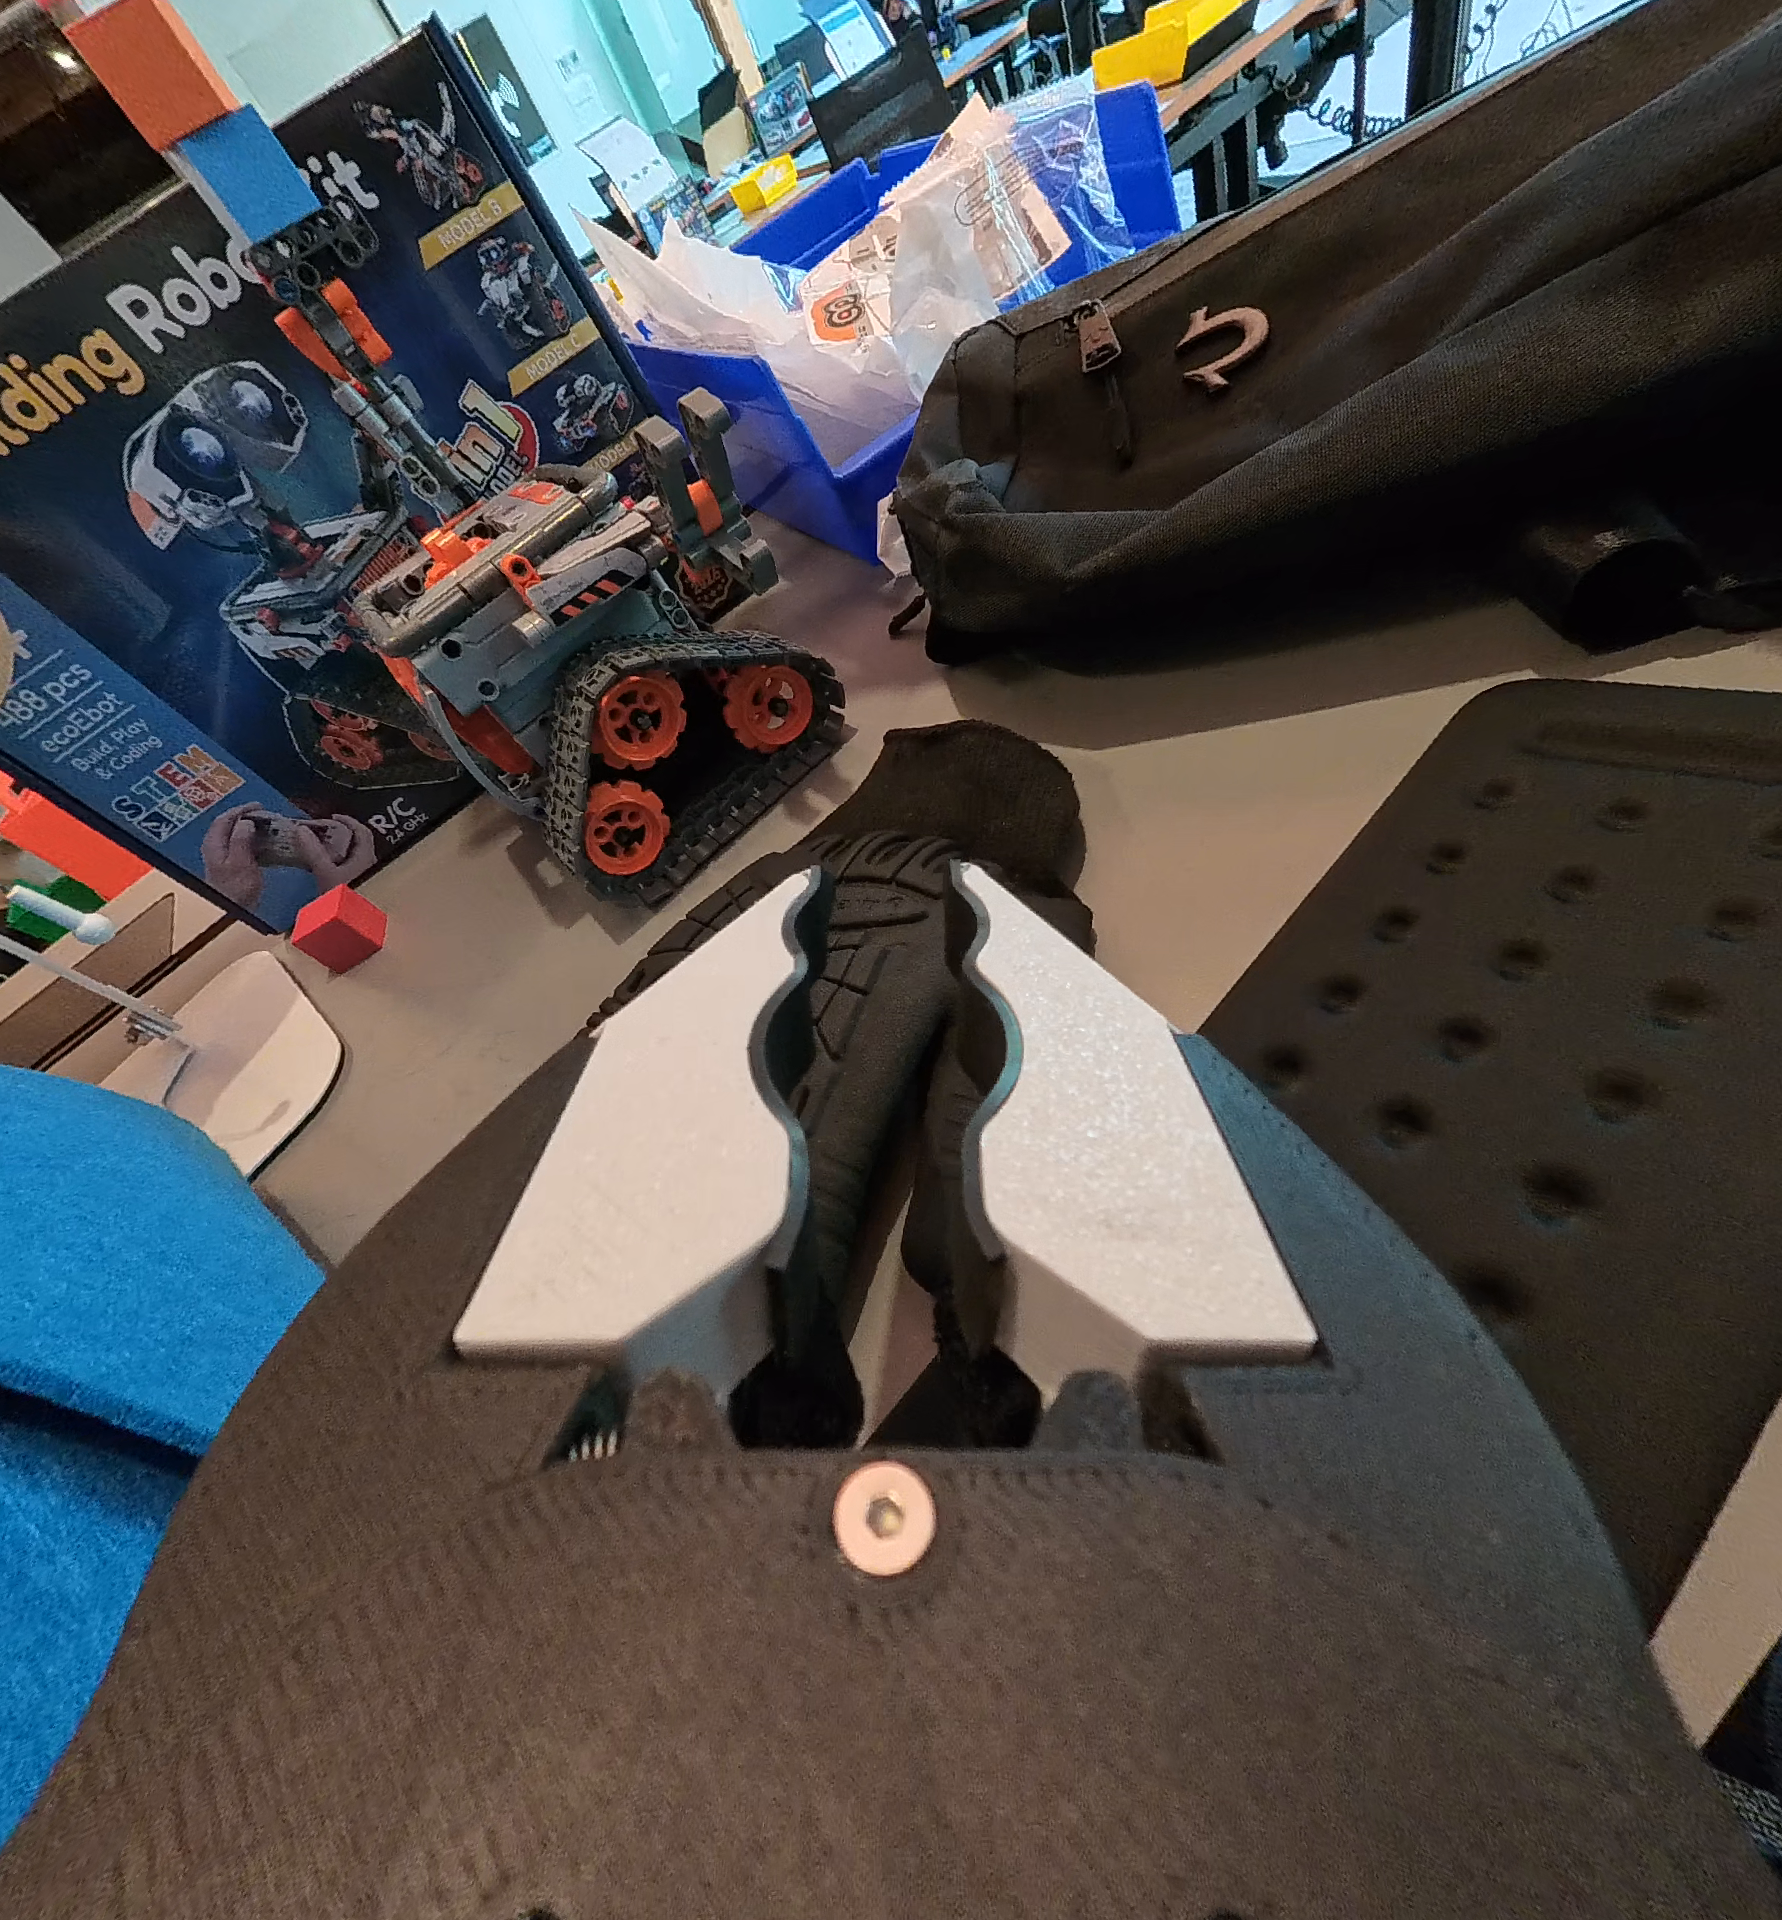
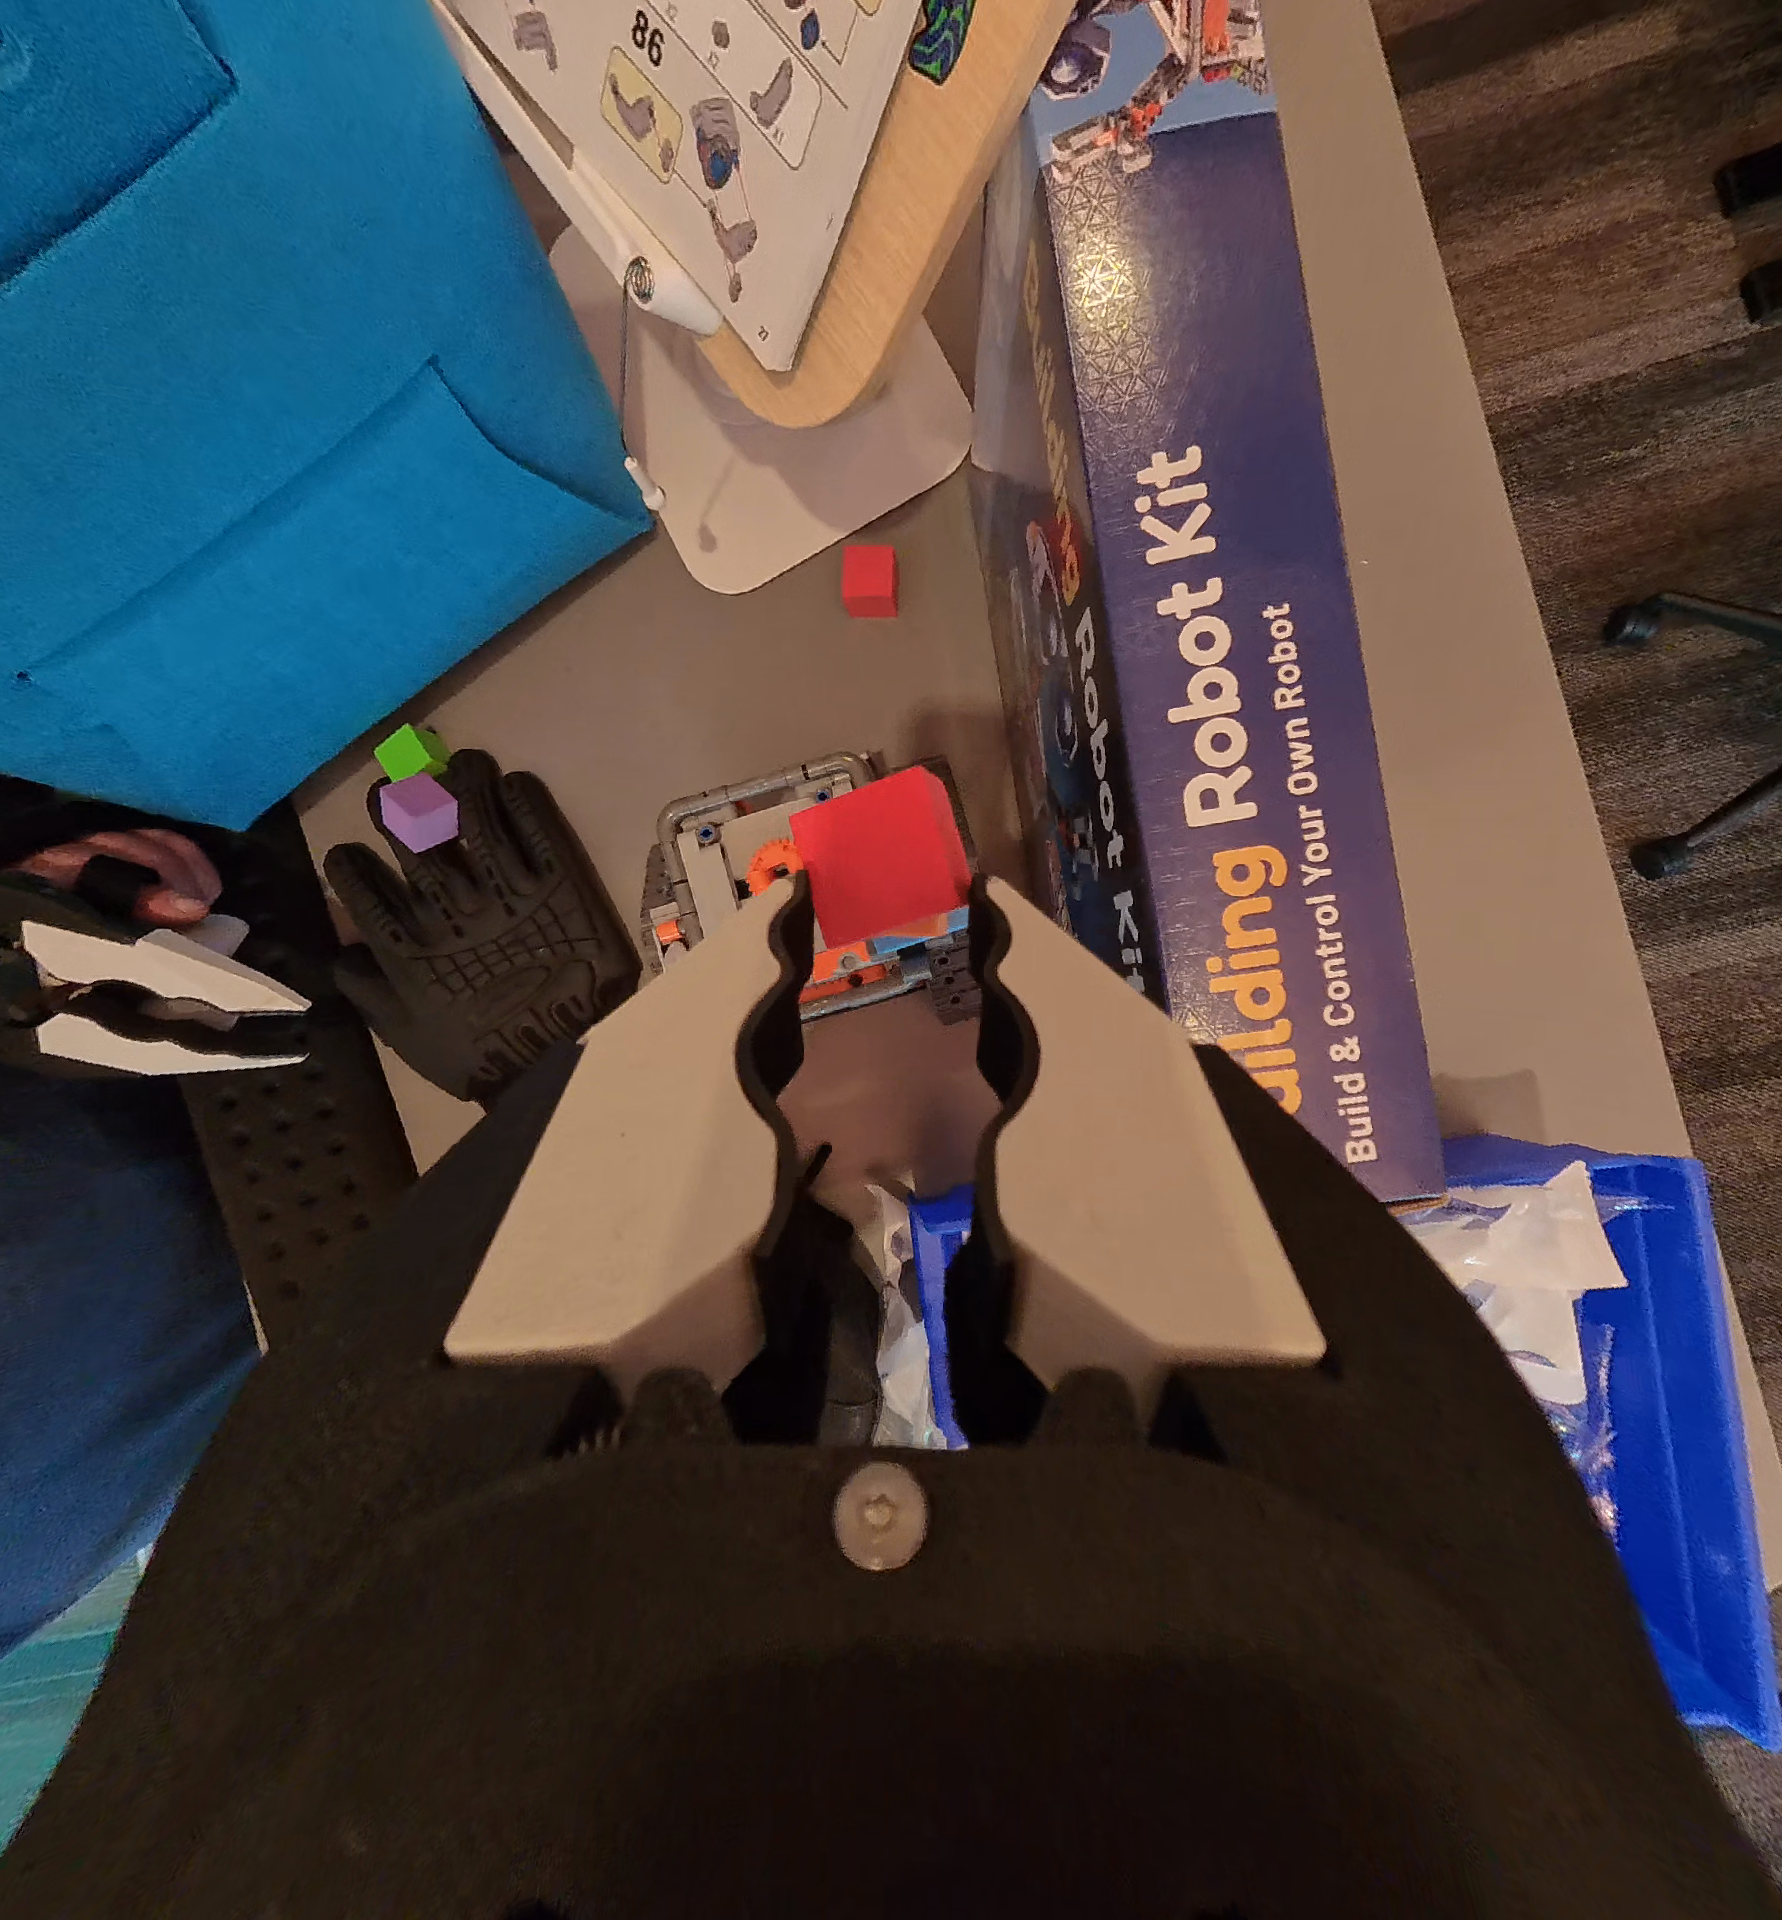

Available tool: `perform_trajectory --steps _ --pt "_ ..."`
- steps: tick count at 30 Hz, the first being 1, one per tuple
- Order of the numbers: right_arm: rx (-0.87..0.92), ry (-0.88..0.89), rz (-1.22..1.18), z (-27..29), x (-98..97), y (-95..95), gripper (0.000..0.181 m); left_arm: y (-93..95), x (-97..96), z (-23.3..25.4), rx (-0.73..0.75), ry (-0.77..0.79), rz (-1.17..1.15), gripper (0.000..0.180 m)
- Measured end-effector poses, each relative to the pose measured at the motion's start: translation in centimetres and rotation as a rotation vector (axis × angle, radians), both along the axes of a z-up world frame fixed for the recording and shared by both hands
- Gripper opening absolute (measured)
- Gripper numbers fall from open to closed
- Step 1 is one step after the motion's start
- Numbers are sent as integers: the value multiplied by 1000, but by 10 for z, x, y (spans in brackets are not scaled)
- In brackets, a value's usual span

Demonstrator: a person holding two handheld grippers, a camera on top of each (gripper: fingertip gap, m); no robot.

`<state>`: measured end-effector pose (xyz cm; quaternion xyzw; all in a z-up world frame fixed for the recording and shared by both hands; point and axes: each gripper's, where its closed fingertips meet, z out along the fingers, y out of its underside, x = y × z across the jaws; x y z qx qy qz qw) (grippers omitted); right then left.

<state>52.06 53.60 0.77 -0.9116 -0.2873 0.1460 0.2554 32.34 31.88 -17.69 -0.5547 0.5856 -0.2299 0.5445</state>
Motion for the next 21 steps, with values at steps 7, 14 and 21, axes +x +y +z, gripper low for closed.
perform_trajectory --steps 7,14,21 --pt "-56 7 8 -7 -2 -5 29 0 1 -2 1 8 -3 19" --pt "93 44 -15 29 -3 -7 49 -1 1 -2 6 8 -6 19" --pt "261 36 116 54 -59 -65 42 -2 2 -2 11 10 -21 19"
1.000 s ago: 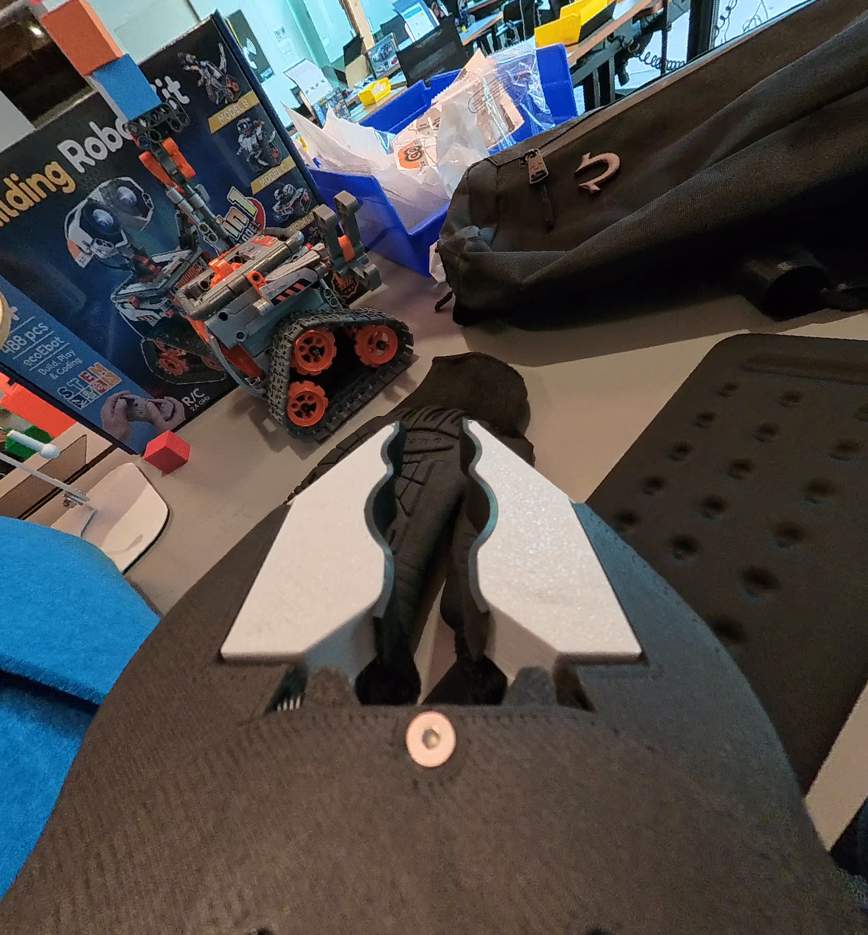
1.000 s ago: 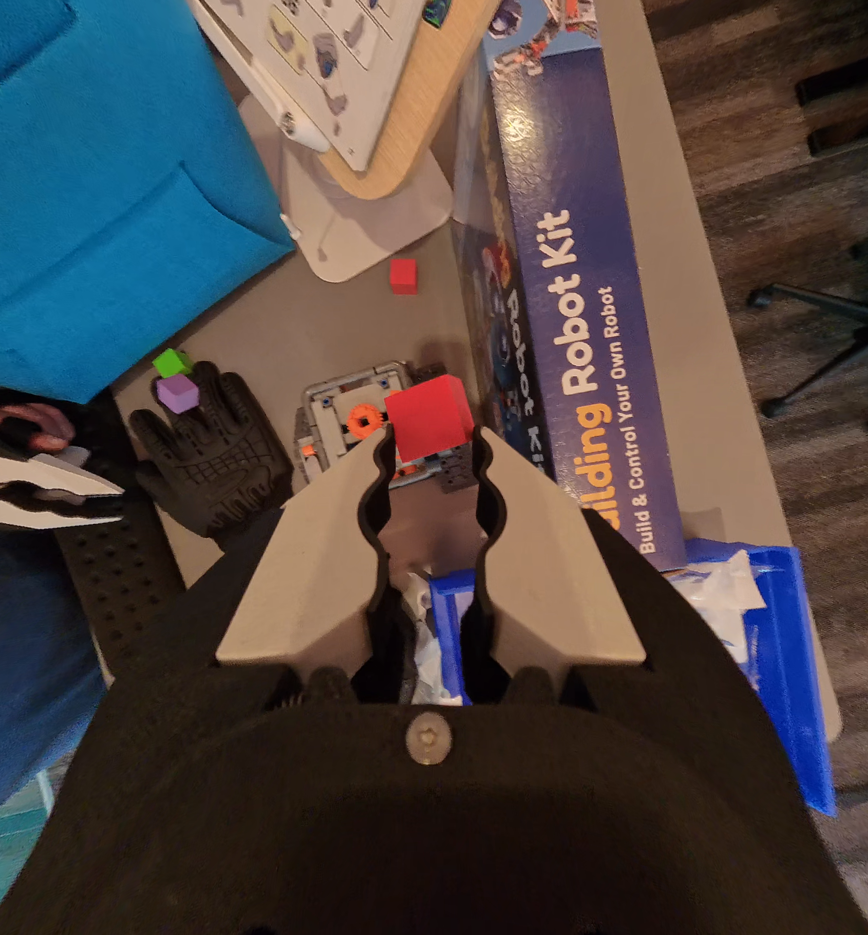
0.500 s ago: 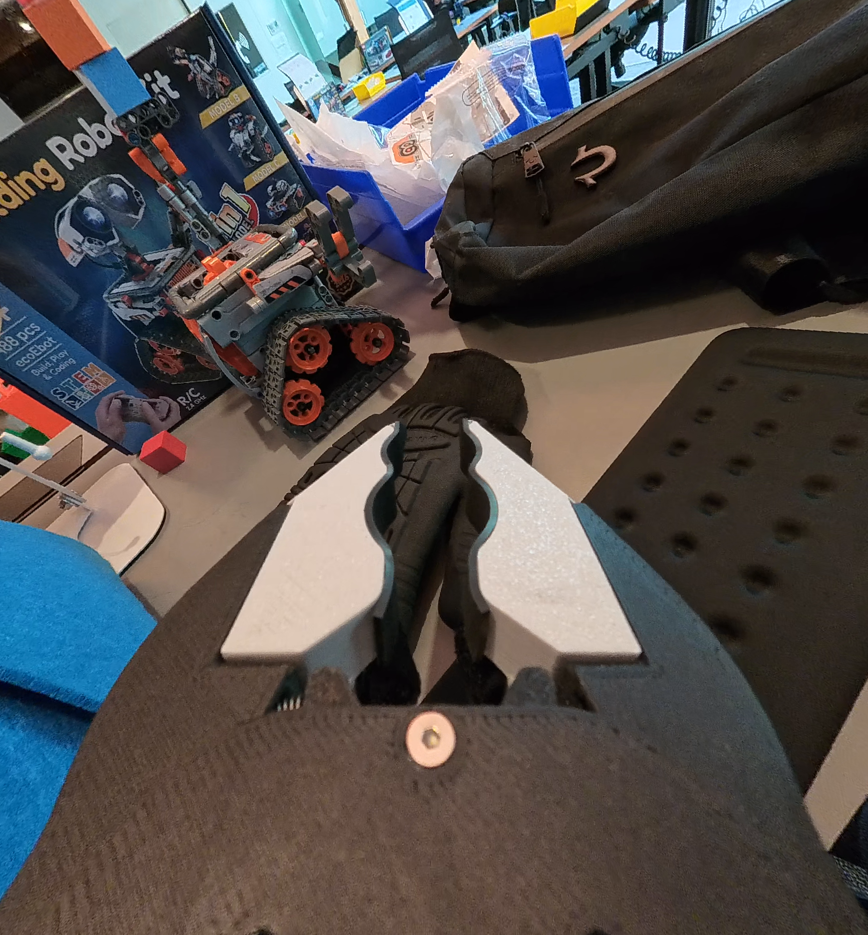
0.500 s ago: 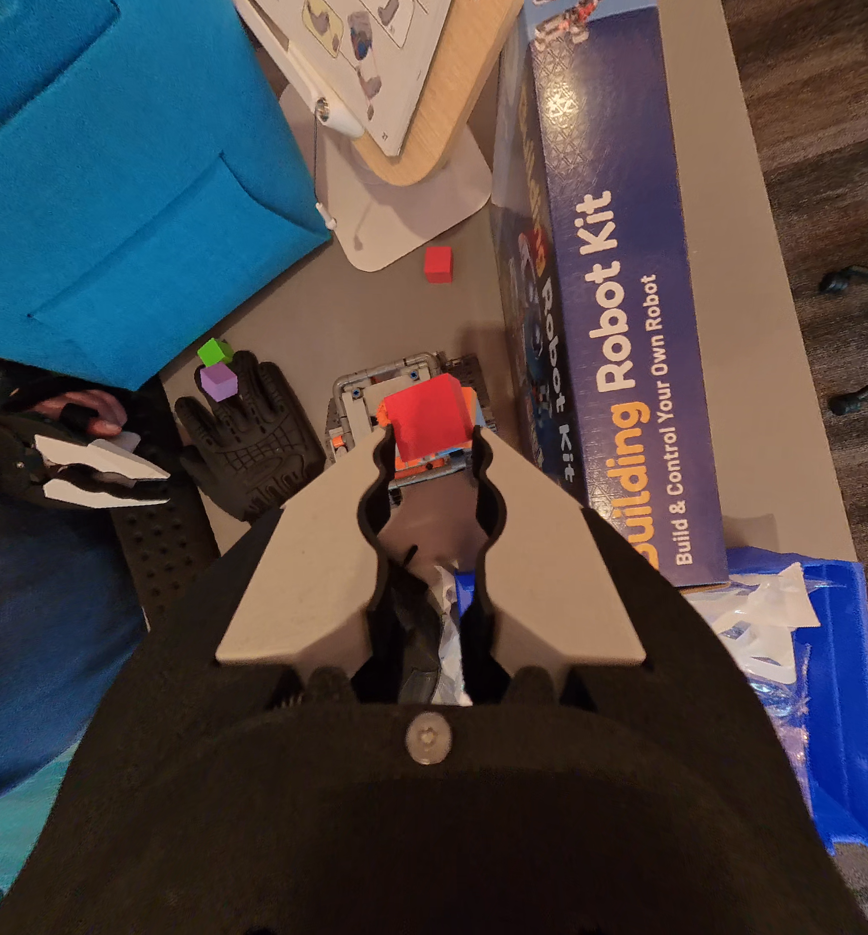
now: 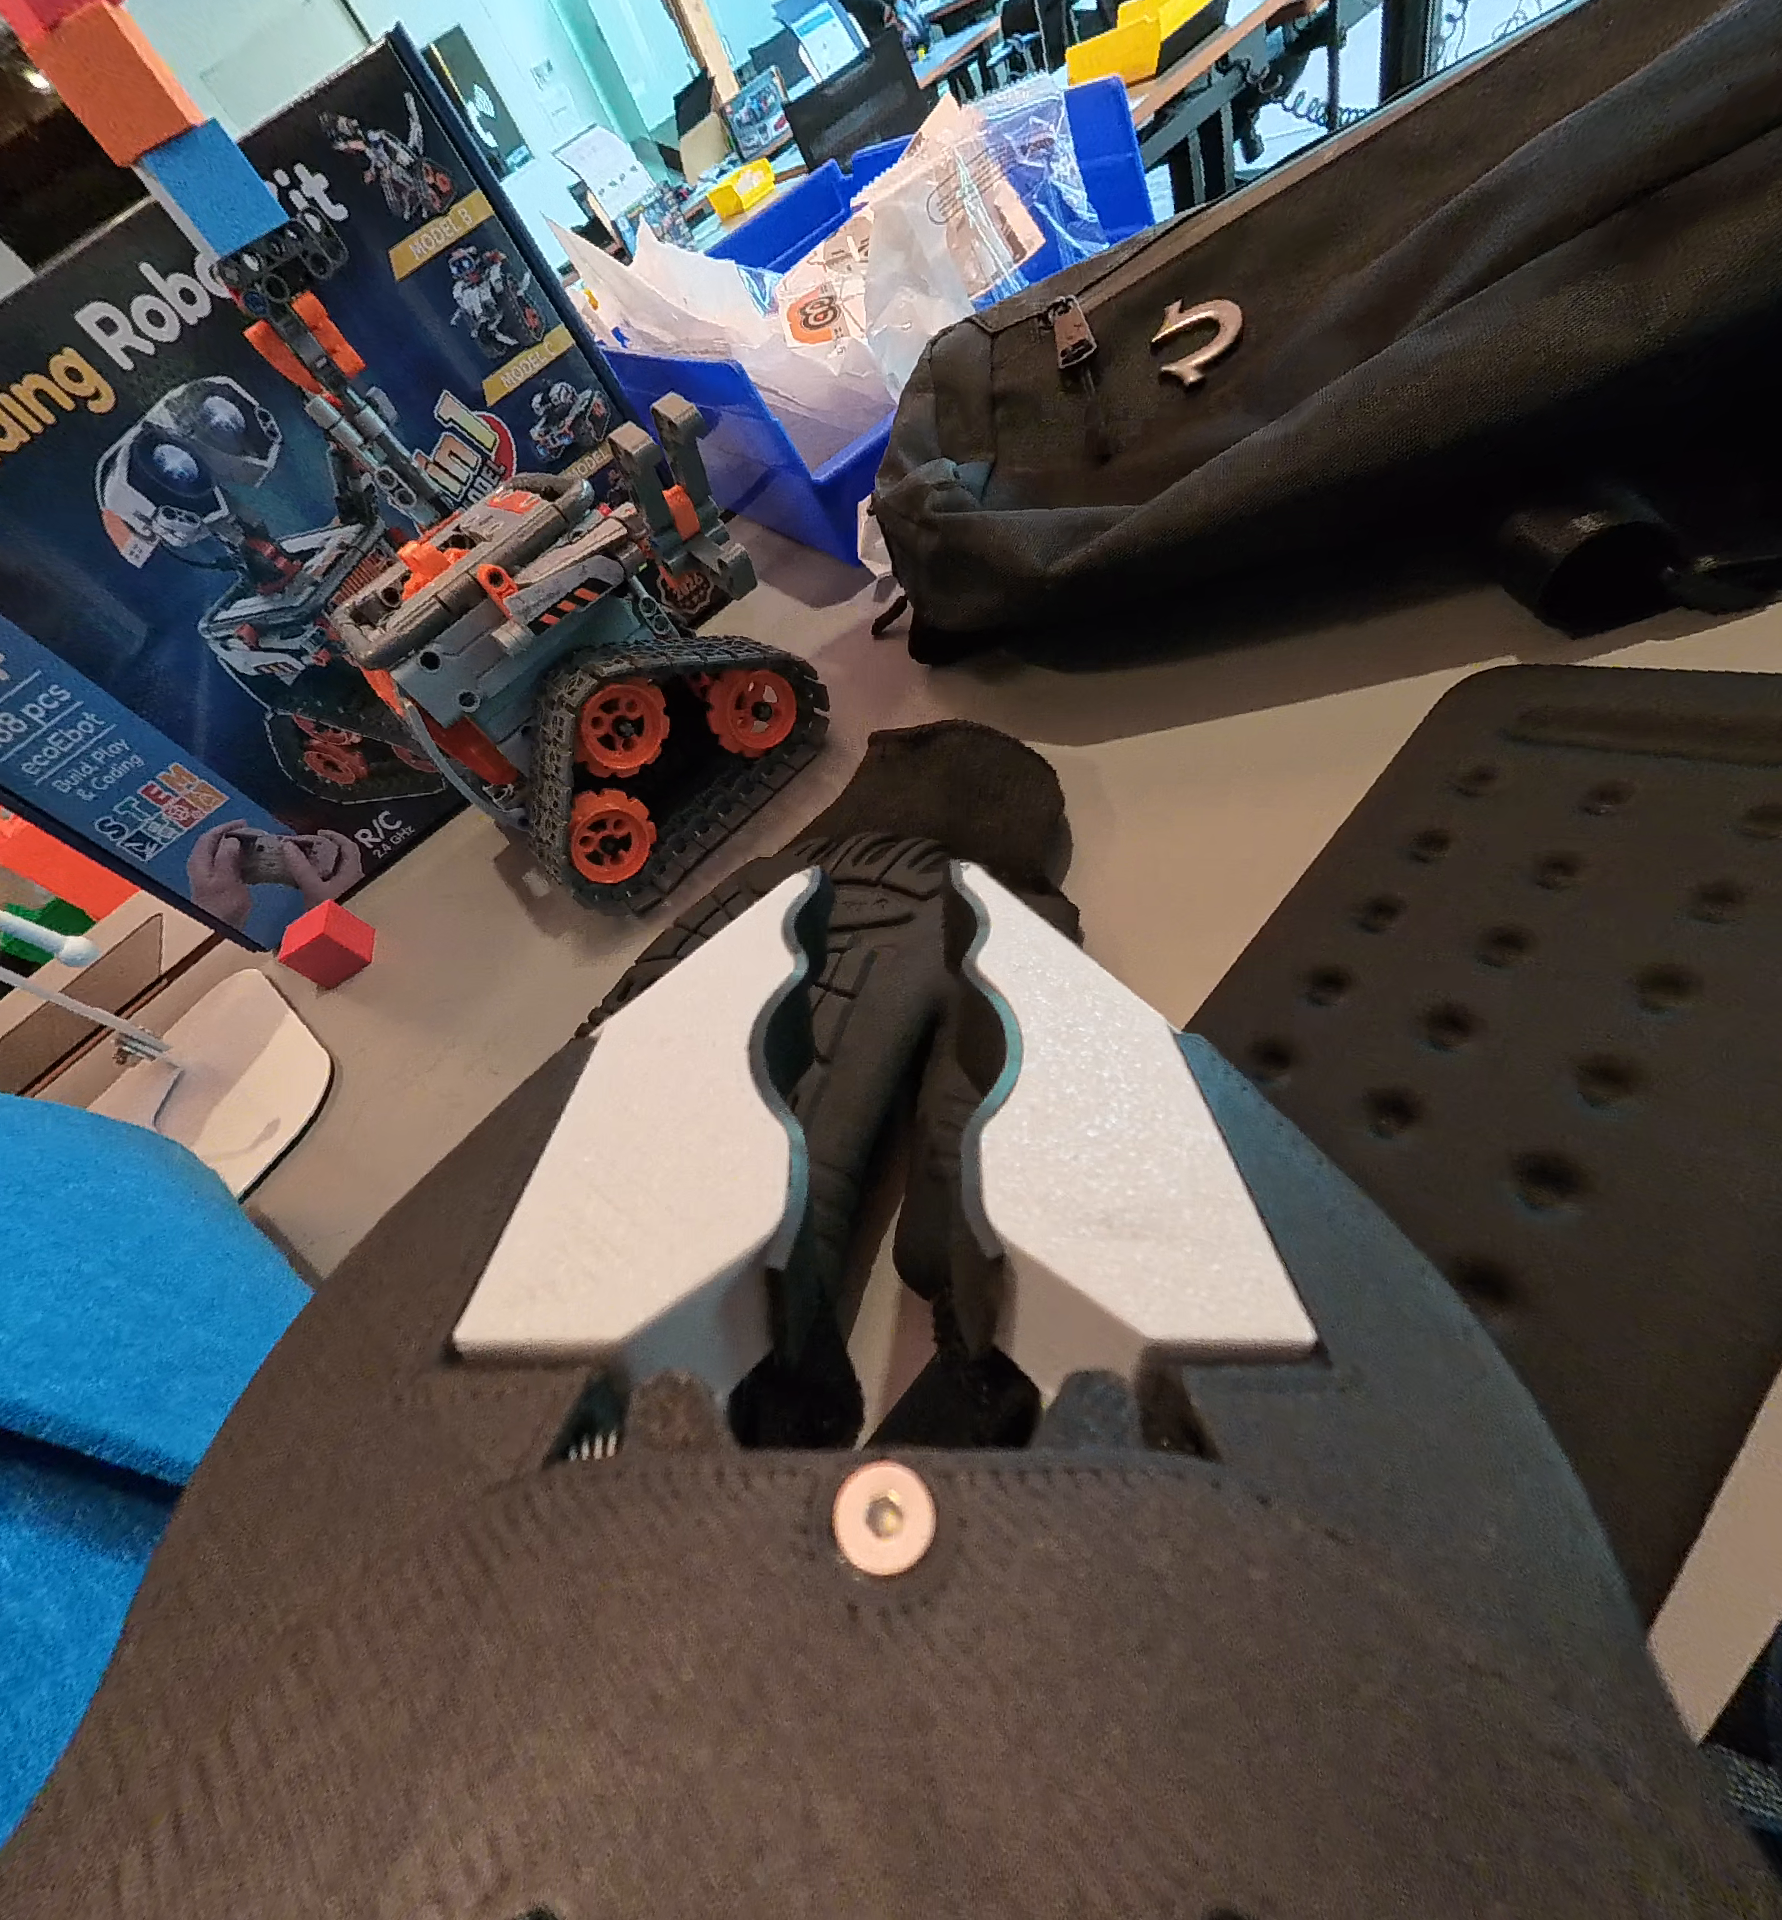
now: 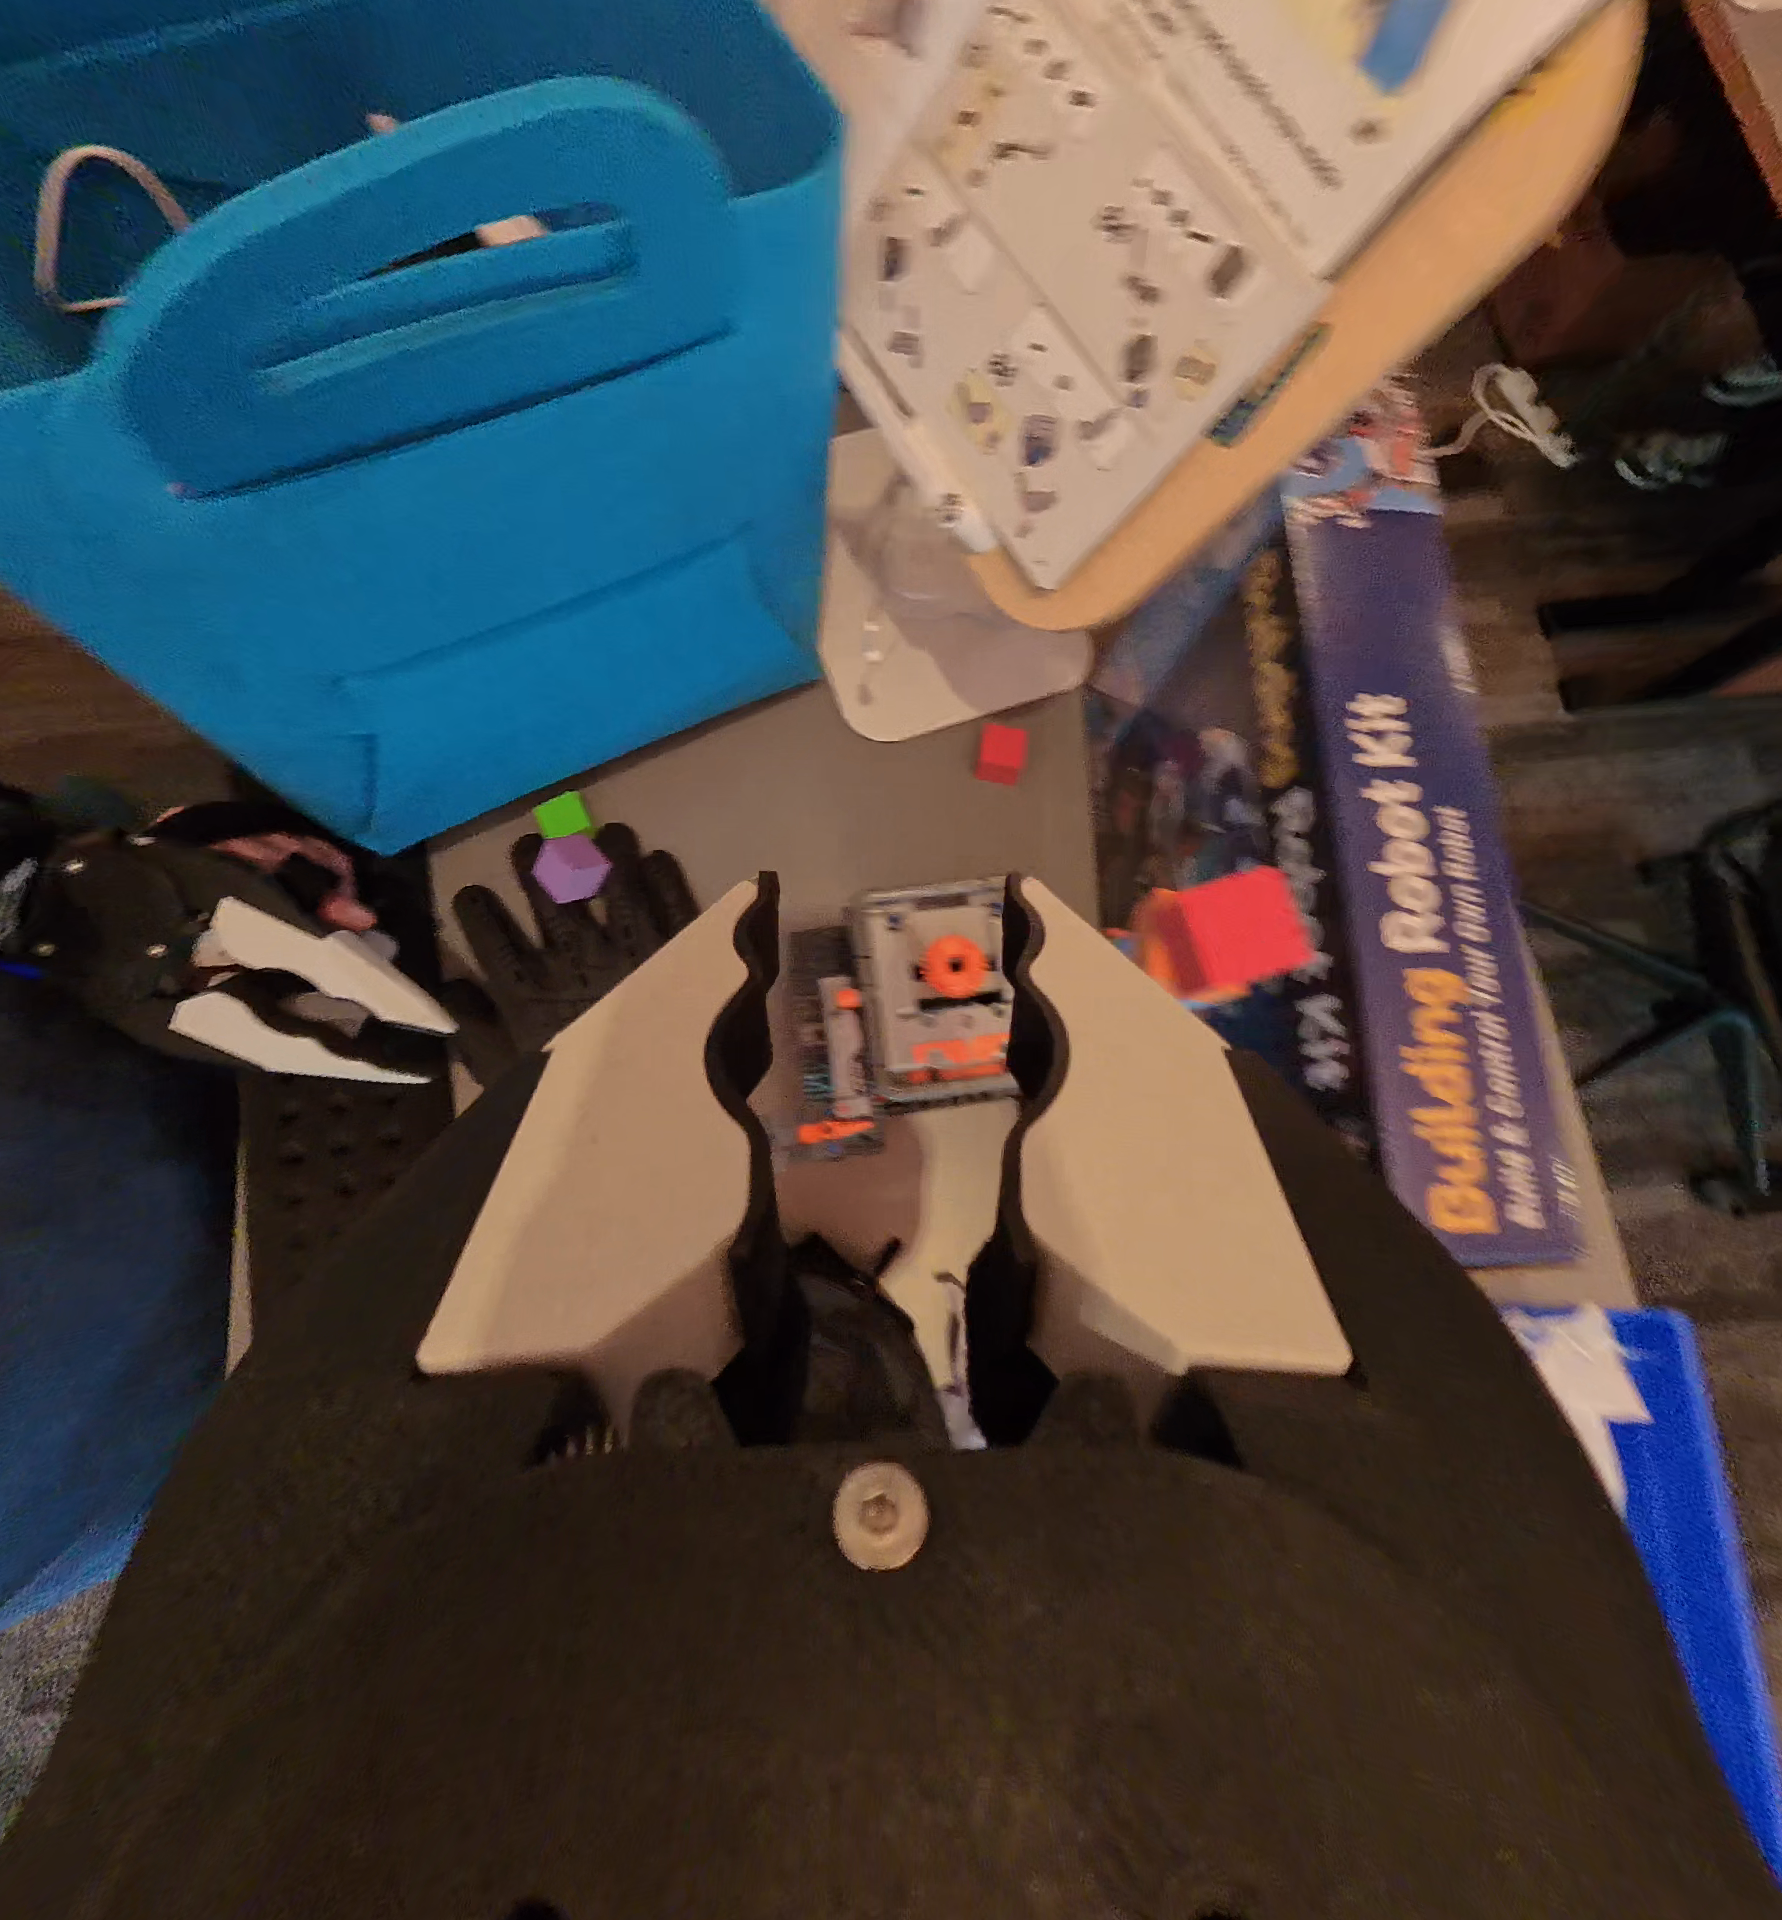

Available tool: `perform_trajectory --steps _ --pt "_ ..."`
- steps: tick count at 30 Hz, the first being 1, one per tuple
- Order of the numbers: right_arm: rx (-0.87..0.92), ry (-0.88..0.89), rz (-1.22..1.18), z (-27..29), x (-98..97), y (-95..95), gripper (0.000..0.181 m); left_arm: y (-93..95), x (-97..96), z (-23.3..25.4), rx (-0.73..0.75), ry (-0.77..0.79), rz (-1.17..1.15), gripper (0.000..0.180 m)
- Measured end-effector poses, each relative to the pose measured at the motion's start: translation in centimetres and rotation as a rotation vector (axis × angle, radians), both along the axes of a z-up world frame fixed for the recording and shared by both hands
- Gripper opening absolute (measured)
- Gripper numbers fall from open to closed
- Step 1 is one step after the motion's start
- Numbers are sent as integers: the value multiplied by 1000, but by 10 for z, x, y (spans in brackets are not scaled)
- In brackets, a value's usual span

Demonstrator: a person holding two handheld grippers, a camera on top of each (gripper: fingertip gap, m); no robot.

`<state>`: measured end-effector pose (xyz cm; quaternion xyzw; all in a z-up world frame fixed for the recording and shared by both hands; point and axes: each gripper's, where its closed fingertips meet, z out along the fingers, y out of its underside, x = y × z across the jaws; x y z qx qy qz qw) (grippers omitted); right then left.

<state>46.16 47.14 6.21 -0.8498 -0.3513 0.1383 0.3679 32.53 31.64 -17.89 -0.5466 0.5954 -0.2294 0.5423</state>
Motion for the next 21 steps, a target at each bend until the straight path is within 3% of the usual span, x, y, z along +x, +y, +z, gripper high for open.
perform_trajectory --steps 5,9,15,21 --pt "-33 -13 187 -68 -91 -45 44 -6 1 0 22 4 -28 19" --pt "-1 -111 353 -150 -165 -56 43 -9 2 -1 38 10 -45 19" --pt "-123 -266 471 -260 -208 -61 51 -9 -1 4 36 -20 -41 21" --pt "-177 -294 439 -299 -205 -54 36 -10 -1 4 53 -21 -42 21"
